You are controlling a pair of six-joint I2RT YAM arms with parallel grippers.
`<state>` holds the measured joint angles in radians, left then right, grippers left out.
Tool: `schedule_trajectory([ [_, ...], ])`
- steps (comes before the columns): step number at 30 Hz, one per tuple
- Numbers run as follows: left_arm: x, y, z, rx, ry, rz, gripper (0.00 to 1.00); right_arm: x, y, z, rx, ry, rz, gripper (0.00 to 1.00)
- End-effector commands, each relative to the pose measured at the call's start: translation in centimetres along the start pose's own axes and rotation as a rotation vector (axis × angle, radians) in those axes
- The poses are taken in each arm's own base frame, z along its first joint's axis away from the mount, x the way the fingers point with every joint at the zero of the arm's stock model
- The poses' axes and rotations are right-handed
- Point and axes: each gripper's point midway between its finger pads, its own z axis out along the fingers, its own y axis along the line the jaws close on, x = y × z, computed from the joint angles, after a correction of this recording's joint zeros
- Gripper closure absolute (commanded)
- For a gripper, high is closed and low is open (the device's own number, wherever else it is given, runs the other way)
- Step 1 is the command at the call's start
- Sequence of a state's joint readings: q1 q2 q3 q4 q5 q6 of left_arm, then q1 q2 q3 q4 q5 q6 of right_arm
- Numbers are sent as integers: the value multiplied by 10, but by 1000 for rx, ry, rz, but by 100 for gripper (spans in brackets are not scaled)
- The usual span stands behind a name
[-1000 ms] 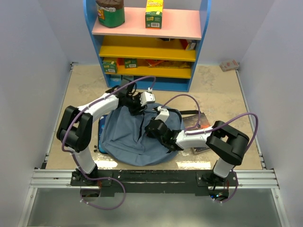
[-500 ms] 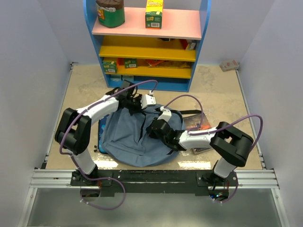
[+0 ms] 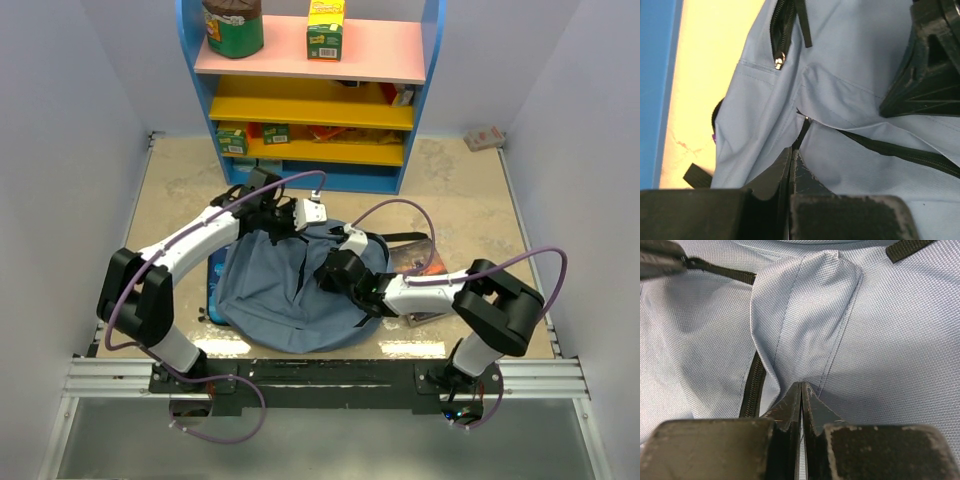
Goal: Pack the student bag
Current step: Unzip the student bag at the center of the board.
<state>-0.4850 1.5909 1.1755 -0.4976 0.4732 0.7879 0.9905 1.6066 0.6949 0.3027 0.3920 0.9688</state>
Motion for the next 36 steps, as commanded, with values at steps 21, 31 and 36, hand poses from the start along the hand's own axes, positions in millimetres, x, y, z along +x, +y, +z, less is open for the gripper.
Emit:
schedule_trajectory([
  [21, -2, -29, -20, -3, -25, -5, 100, -99, 18, 17, 30, -79, 8, 43],
  [31, -1, -28, -16, -16, -26, -4, 100, -90, 3, 35, 108, -60, -40, 45],
  [36, -4, -29, -16, -15, -27, -1, 100, -85, 8, 48, 94, -46, -28, 59],
])
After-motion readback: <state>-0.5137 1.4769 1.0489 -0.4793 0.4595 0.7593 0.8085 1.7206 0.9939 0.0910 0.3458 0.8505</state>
